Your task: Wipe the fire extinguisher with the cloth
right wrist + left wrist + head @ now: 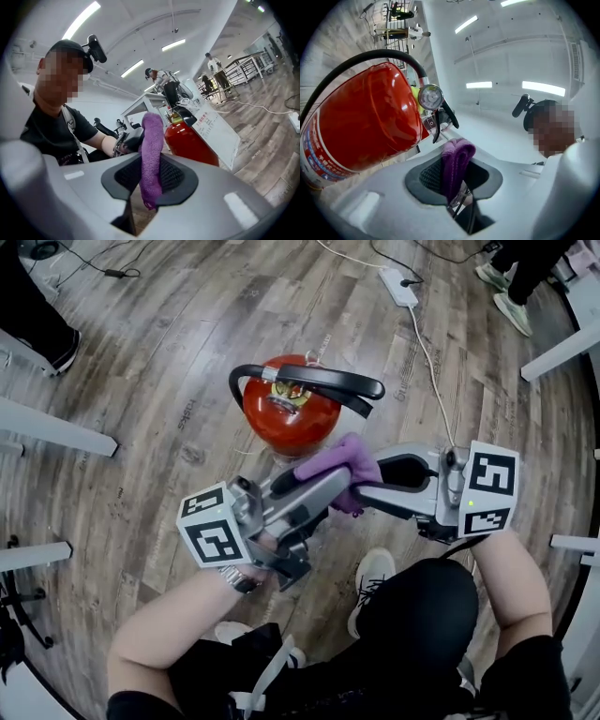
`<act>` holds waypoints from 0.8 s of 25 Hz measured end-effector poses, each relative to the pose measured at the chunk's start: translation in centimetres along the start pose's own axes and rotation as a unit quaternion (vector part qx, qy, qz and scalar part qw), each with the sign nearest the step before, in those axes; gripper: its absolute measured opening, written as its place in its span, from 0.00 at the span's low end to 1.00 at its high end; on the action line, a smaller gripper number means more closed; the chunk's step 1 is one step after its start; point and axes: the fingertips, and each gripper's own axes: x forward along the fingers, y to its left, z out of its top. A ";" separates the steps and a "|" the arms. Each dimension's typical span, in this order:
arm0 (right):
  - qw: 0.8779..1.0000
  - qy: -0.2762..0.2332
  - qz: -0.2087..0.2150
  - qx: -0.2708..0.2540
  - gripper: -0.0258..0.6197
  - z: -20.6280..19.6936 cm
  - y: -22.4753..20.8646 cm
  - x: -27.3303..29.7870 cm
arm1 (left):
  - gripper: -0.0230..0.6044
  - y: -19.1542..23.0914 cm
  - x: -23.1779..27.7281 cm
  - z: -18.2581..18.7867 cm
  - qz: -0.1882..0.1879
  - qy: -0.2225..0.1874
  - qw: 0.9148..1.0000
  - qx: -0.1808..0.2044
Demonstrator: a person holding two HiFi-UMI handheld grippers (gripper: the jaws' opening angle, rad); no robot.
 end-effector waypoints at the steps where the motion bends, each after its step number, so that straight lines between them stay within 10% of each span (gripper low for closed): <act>1: 1.000 -0.003 0.004 -0.002 0.17 0.2 0.3 -0.5 | 0.18 -0.4 -0.1 -0.1 -0.004 0.017 1.000 0.014; 13: 0.983 -0.137 -0.104 0.058 0.15 8.1 -6.3 -11.4 | 0.04 -5.1 -3.9 2.1 -0.003 0.173 0.960 0.221; 20: 0.983 -0.131 -0.065 0.115 0.15 11.6 -10.0 -6.5 | 0.04 -8.0 -6.7 0.7 0.050 0.247 0.925 0.285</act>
